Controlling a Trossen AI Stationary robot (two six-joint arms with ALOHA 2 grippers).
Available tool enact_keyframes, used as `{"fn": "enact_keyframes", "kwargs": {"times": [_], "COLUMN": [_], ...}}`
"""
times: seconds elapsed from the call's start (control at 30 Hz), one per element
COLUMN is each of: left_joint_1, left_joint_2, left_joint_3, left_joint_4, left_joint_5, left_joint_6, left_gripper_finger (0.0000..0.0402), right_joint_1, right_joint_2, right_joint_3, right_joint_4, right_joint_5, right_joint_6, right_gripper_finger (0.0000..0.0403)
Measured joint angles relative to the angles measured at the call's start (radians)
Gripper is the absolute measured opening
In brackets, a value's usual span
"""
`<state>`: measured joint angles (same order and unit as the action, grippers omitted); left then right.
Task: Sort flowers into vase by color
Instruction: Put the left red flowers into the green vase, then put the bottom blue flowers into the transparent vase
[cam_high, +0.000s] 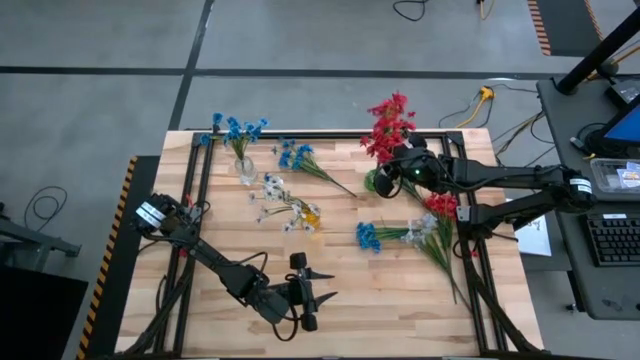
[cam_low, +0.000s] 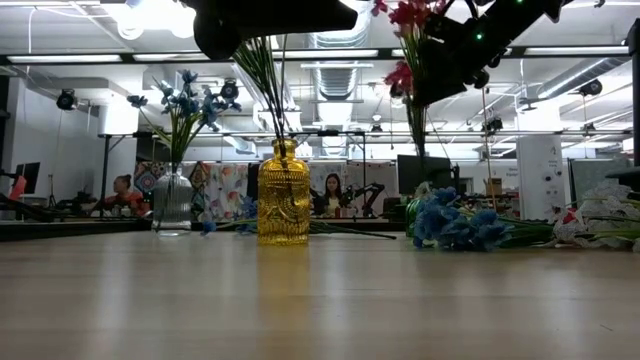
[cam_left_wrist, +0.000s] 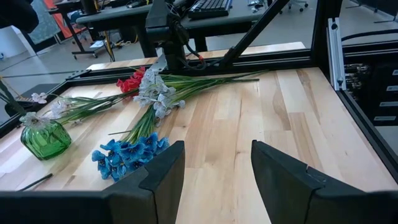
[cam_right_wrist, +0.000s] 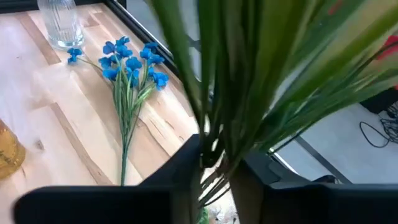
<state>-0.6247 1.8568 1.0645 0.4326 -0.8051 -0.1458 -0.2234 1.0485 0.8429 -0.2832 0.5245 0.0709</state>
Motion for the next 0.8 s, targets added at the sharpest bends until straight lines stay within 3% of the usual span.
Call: {"fn": "enact_keyframes", "kwargs": {"times": [0.43, 0.8], "left_joint_1": [0.001, 0.001], "left_joint_2": [0.0, 0.0], "left_joint_3": [0.0, 0.0], "left_joint_4": [-0.004, -0.015], "left_joint_5": [0.0, 0.0], "left_joint_6": [-0.003, -0.029], "left_gripper_finger": [0.0171, 0.0171], "right_joint_1": [0.0, 0.01], "right_joint_2": [-0.001, -0.031], "right_joint_3": [0.0, 0.011], "right_joint_4": [-0.099, -0.338], "right_joint_5": [0.002, -0.042], "right_joint_6": [0.082, 0.222], "right_gripper_finger": [0.0203, 0.0253]}}
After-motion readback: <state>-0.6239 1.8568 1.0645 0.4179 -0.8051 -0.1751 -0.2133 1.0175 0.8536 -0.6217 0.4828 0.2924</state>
